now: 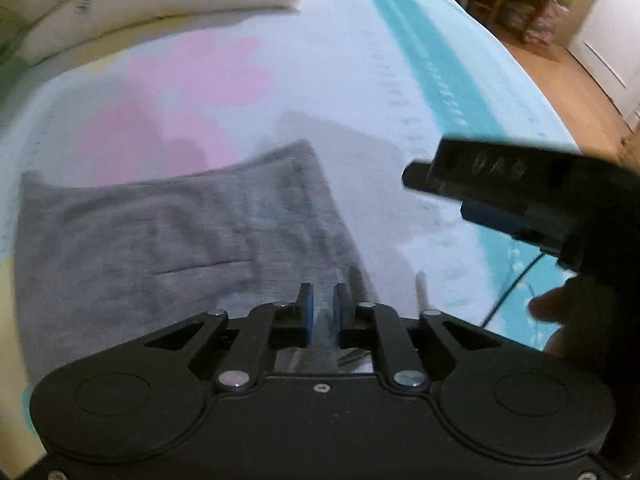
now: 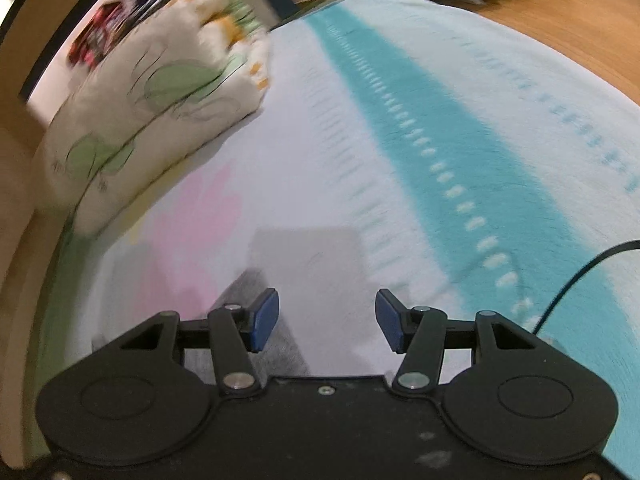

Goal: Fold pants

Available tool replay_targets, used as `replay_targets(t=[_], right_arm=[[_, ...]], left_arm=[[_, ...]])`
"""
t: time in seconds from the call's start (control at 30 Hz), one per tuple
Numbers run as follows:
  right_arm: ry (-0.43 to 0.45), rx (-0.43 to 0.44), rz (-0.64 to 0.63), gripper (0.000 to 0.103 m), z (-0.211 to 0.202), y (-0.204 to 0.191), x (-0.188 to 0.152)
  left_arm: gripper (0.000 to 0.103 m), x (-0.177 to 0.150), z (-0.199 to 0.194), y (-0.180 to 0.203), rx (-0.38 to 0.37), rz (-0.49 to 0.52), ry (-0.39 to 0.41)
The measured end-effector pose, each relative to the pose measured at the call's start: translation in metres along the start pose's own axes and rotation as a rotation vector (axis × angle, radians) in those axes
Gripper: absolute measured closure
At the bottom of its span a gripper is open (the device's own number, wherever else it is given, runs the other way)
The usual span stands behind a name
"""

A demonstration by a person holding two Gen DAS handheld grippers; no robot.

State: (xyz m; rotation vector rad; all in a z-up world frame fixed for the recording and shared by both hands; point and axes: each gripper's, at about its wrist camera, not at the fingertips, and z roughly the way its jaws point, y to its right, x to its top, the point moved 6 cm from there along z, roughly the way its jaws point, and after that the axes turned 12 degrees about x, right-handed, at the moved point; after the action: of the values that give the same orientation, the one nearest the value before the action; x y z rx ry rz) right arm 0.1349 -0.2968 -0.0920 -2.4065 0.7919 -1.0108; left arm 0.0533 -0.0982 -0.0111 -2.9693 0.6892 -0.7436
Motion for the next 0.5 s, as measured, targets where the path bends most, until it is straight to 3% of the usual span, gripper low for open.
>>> replay_targets(t=[0.07, 0.2, 0.37, 0.5], right_arm=[[-0.022, 0.019, -0.069, 0.046, 0.0, -0.007, -0.005], [-0.089, 0.09, -0.174, 0.046, 0.005, -0.029, -0.019], [-0.213, 0.201, -0.166, 0.046, 0.013, -0.039, -0.039], [-0.274, 0.193, -0.124, 0.046, 0.016, -0.036, -0.053]], left_arm=[[0.082, -0.002, -0.016, -0.017, 0.051, -0.015, 0.048], [0.056, -0.019, -0.046, -0.062, 0.18, -0.023, 0.089], [0.054, -0.05, -0.067, -0.123, 0.239, -0.105, 0.052], [0.052, -0.073, -0.065, -0.161, 0.257, -0.185, 0.018]])
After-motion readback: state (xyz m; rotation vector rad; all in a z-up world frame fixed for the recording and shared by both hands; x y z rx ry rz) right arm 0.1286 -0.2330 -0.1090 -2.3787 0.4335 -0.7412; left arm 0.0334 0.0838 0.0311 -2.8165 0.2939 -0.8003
